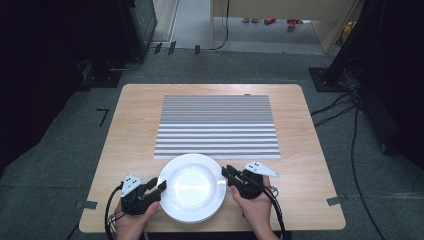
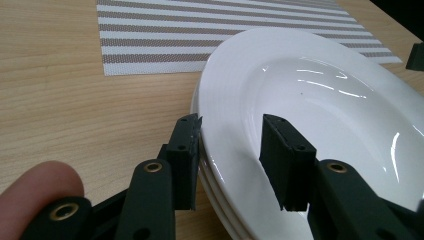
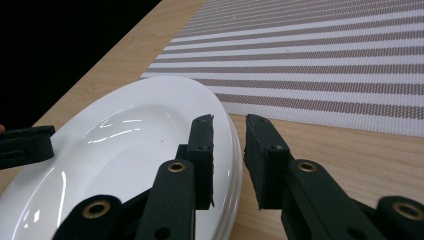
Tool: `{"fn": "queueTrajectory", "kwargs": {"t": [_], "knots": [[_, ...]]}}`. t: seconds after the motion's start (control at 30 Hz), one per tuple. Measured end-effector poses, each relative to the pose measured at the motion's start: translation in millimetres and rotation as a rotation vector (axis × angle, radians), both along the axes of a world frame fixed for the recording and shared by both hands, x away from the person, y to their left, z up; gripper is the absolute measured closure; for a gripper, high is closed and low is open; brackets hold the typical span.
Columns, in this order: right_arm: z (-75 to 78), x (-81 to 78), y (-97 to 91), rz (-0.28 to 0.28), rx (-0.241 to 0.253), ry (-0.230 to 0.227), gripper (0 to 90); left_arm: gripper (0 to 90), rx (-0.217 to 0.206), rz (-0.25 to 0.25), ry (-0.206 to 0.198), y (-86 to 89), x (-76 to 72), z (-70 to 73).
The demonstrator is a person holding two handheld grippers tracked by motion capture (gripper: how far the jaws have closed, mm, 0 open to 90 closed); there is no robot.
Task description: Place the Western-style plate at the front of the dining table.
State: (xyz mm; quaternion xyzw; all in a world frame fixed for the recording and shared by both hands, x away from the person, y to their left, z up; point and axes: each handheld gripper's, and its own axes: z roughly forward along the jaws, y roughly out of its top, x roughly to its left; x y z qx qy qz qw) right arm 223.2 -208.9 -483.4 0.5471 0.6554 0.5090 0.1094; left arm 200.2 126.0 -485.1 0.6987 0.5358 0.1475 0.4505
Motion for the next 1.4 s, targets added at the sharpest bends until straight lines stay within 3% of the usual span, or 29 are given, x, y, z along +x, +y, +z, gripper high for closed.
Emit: {"fn": "queueTrajectory", "kwargs": {"t": [0.1, 0.3, 0.5, 0.67, 0.8, 1.23, 1.33, 1.4], "knots": [[-2.9, -1.6, -0.7, 0.002, 0.027, 0.016, 76.7, 62.1, -0.002, -0.001, 0.006, 0.9, 0.2, -0.5], [-7.2, -2.6, -0.1, -0.015, -0.014, 0.036, 74.3, 61.7, 0.0, -0.003, 0.013, 0.4, 0.9, -2.5], [-10.9, -5.5, 4.3, 0.002, 0.019, 0.08, 75.7, 61.6, -0.004, -0.004, 0.014, 0.7, 0.6, -2.7], [-11.1, -6.0, 3.6, -0.01, 0.031, 0.088, 76.9, 61.5, 0.0, -0.003, 0.013, 0.3, 0.3, -2.7], [-10.5, -6.0, 0.1, -0.022, 0.1, 0.119, 79.7, 61.6, -0.002, -0.001, 0.013, 0.2, 0.3, -2.9], [-12.2, -5.2, -4.8, -0.026, 0.204, 0.137, 79.4, 62.4, -0.001, 0.01, 0.01, -0.7, -0.2, -3.1], [-9.4, -6.3, -1.8, 0.007, 0.279, 0.152, 78.9, 62.8, -0.009, 0.014, 0.014, -0.3, 0.0, -3.1], [-8.8, -8.1, 2.0, -0.001, 0.262, 0.133, 78.3, 62.6, -0.012, 0.014, 0.015, -0.2, 0.0, -3.1]]}}
